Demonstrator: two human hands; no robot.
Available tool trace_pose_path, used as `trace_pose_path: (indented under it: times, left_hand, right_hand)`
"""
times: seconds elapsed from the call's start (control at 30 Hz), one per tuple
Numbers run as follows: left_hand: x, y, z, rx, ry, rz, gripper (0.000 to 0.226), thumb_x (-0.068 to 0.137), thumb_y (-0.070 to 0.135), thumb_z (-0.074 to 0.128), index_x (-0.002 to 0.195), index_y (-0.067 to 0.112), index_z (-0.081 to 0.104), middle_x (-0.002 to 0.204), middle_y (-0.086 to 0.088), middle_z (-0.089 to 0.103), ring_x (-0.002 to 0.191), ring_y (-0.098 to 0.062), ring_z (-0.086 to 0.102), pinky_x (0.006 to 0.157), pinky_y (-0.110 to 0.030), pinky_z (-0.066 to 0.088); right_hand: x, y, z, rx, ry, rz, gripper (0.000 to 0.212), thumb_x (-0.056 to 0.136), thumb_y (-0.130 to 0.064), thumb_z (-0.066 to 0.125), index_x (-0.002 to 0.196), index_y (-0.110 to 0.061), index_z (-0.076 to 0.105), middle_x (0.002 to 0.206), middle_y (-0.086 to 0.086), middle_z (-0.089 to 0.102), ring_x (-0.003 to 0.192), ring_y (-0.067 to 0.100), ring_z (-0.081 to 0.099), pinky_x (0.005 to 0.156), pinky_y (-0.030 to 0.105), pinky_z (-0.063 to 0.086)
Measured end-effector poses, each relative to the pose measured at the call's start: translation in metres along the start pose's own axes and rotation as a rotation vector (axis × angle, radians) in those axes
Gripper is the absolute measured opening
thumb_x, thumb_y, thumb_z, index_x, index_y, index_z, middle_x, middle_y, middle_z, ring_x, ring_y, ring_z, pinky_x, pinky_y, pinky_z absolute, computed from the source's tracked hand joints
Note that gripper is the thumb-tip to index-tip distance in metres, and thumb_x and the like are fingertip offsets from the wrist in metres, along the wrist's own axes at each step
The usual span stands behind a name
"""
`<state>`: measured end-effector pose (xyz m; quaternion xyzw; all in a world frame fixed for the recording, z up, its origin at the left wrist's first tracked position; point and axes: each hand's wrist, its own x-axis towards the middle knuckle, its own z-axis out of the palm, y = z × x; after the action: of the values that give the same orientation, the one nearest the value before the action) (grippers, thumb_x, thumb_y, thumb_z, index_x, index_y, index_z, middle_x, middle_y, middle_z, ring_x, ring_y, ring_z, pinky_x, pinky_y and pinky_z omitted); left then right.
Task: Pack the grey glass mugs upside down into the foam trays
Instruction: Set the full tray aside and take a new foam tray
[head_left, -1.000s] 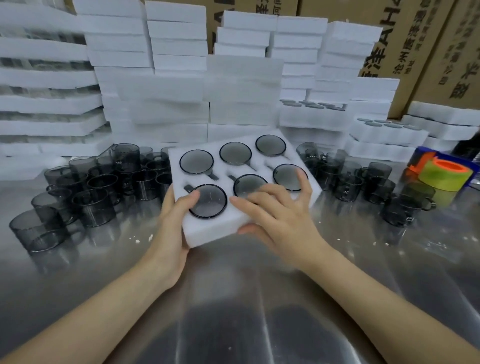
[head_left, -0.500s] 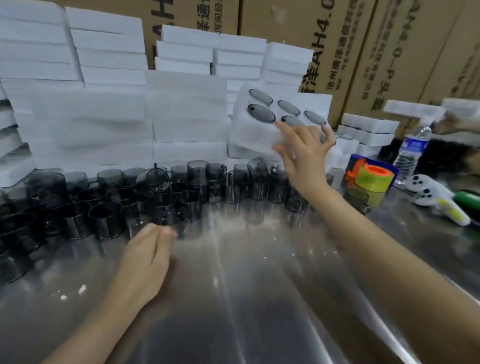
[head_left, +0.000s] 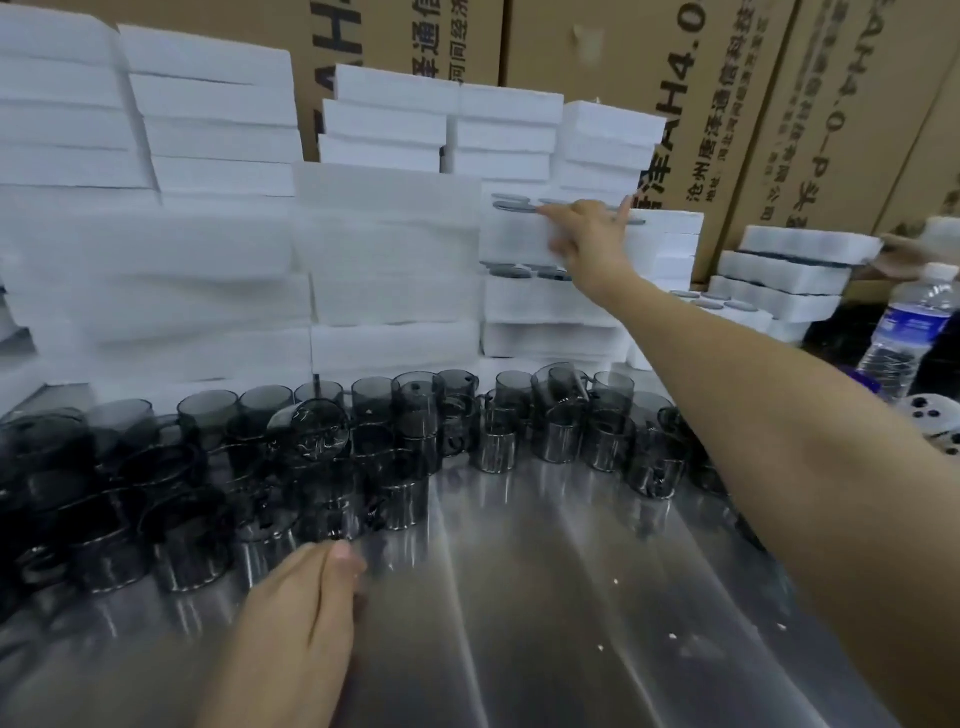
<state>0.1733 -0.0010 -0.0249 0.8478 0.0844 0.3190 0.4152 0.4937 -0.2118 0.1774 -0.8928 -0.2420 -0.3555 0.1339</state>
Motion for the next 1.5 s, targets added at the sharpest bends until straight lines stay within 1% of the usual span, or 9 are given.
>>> trace_pose_path:
  times: [0.27,0.43,0.57,0.73,0.83,0.97,1.2,1.37,1.5]
  left_hand:
    - [-0.002,0.004,-0.001,-0.013,-0.034,-0.05,0.053,0.09,0.058,0.024,0.068,0.034,0.065,0.08,0.024,0.064,0.071,-0.004,0.062,0.069,-0.038,0.051]
    - [-0.004,0.009,-0.003,-0.03,-0.039,-0.104,0.049,0.091,0.052,0.026,0.069,0.032,0.065,0.073,0.016,0.066,0.072,0.0,0.06,0.073,-0.037,0.051]
    - [-0.004,0.009,-0.002,-0.011,-0.04,-0.11,0.042,0.097,0.037,0.035,0.067,0.028,0.064,0.069,0.013,0.066,0.07,0.0,0.06,0.072,-0.032,0.049]
    - [-0.006,0.013,-0.002,-0.012,-0.051,-0.077,0.042,0.096,0.038,0.032,0.067,0.029,0.062,0.067,0.011,0.064,0.069,0.0,0.06,0.068,-0.027,0.047]
    - [-0.006,0.017,-0.005,0.044,-0.1,-0.031,0.05,0.094,0.044,0.022,0.072,0.023,0.062,0.071,0.009,0.062,0.07,-0.003,0.06,0.072,-0.034,0.05]
    - [-0.009,0.022,-0.009,0.184,-0.129,0.019,0.062,0.095,0.045,0.009,0.077,0.02,0.062,0.075,0.008,0.062,0.073,-0.005,0.058,0.074,-0.034,0.049]
    - [-0.011,0.03,-0.01,0.338,-0.188,0.083,0.041,0.099,0.038,0.021,0.068,0.027,0.044,0.072,0.012,0.051,0.07,-0.005,0.047,0.062,-0.025,0.029]
    - [-0.006,0.029,-0.011,0.107,-0.058,0.032,0.046,0.101,0.026,0.026,0.081,0.007,0.063,0.084,-0.002,0.061,0.082,-0.018,0.056,0.076,-0.034,0.042]
    - [-0.011,0.034,-0.022,-0.068,0.188,-0.044,0.026,0.098,0.005,0.04,0.095,0.005,0.066,0.097,-0.005,0.062,0.095,-0.02,0.057,0.083,-0.023,0.039]
  right_hand:
    - [-0.001,-0.002,0.014,-0.082,-0.115,0.031,0.055,0.092,0.001,0.041,0.144,-0.019,0.04,0.129,0.018,0.047,0.122,0.037,0.045,0.118,0.053,0.001]
    - [0.009,-0.043,0.0,0.038,-0.1,0.206,0.058,0.083,0.003,0.045,0.139,-0.013,0.043,0.14,0.015,0.036,0.126,0.034,0.043,0.119,0.048,0.004]
    - [0.016,-0.107,-0.002,0.208,-0.036,-0.055,0.066,0.08,0.005,0.043,0.144,-0.013,0.037,0.146,0.013,0.031,0.131,0.031,0.037,0.115,0.041,0.02]
    - [0.043,-0.169,0.01,0.062,-0.152,-0.172,0.056,0.097,-0.015,0.04,0.151,-0.019,0.024,0.157,0.011,0.018,0.144,0.031,0.016,0.117,0.051,0.006]
    - [0.052,-0.187,0.021,-0.047,-0.184,-0.089,0.057,0.097,-0.019,0.046,0.149,-0.019,0.025,0.154,0.01,0.018,0.142,0.032,0.017,0.114,0.062,0.0]
    - [0.061,-0.196,0.023,-0.116,-0.05,-0.009,0.063,0.091,-0.009,0.053,0.146,-0.019,0.024,0.149,0.013,0.022,0.136,0.037,0.021,0.115,0.06,0.005]
    - [0.041,-0.189,-0.003,-0.099,-0.065,0.072,0.024,0.099,-0.019,0.046,0.121,-0.01,0.047,0.123,0.013,0.049,0.132,0.034,0.028,0.117,0.053,0.008]
    - [-0.045,-0.223,-0.07,0.212,0.28,-0.093,0.02,0.095,-0.02,0.054,0.112,-0.009,0.058,0.105,0.005,0.057,0.122,0.027,0.043,0.117,0.039,0.015]
    - [-0.169,-0.236,-0.12,0.143,0.149,-0.325,0.025,0.095,-0.024,0.055,0.117,-0.013,0.059,0.11,0.004,0.062,0.112,0.028,0.05,0.118,0.038,0.011]
